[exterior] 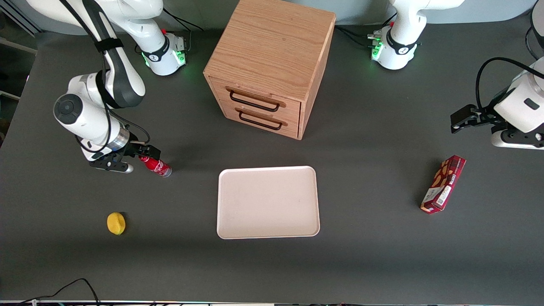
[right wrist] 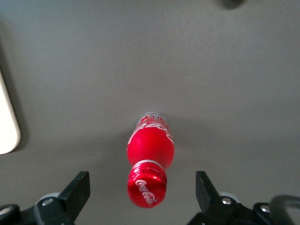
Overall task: Place coke bottle on tray
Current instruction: 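Move the right gripper down over the red Coca-Cola bottle, then close the right gripper on the bottle's base and lift it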
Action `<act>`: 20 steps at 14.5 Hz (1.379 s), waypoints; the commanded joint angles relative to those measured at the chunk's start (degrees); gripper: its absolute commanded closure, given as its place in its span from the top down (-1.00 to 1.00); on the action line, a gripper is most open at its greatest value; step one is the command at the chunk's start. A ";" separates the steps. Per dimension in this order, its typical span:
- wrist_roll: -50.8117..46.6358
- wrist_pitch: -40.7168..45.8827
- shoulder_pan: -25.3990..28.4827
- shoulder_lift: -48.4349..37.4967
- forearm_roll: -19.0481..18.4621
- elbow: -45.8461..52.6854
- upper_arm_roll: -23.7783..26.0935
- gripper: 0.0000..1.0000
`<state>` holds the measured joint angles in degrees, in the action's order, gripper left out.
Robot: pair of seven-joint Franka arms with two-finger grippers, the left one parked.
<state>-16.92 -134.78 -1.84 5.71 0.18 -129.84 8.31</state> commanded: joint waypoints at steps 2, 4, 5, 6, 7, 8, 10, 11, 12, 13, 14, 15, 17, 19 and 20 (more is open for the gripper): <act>1.28 -0.75 -0.18 -1.23 -0.79 -0.68 0.13 -0.46; 1.19 -0.75 -0.27 -1.05 -1.41 -0.07 0.13 -0.46; 1.28 -0.75 -0.27 -1.05 -1.50 0.20 0.13 -0.47; 1.28 -0.75 -0.27 -1.05 -1.50 0.29 0.13 -0.55; 1.28 -0.75 -0.27 -1.05 -1.58 0.29 0.13 -0.90; 1.28 -0.75 -0.27 -1.05 -1.59 0.37 0.13 -1.00; 1.02 -0.66 -0.18 -1.22 -1.76 0.81 0.13 -1.00; 0.84 -0.22 -0.10 -1.57 -1.76 1.60 0.13 -1.00; 0.67 1.87 -0.09 -2.27 -1.76 3.35 0.22 -1.00; 0.58 6.50 -0.01 -3.06 -1.76 6.93 0.22 -1.00; 0.40 12.12 0.17 -2.98 -1.67 12.19 0.39 -1.00; -0.38 17.91 0.34 -2.29 -1.67 18.50 0.74 -1.00; -3.27 28.21 0.43 2.09 -1.67 31.77 3.11 -1.00; -8.53 35.61 0.69 8.85 -1.76 44.61 5.57 -1.00; -13.00 38.16 1.04 13.06 -2.11 50.76 7.67 -1.00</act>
<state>-22.63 -102.95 -1.68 7.15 -0.77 -95.03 12.94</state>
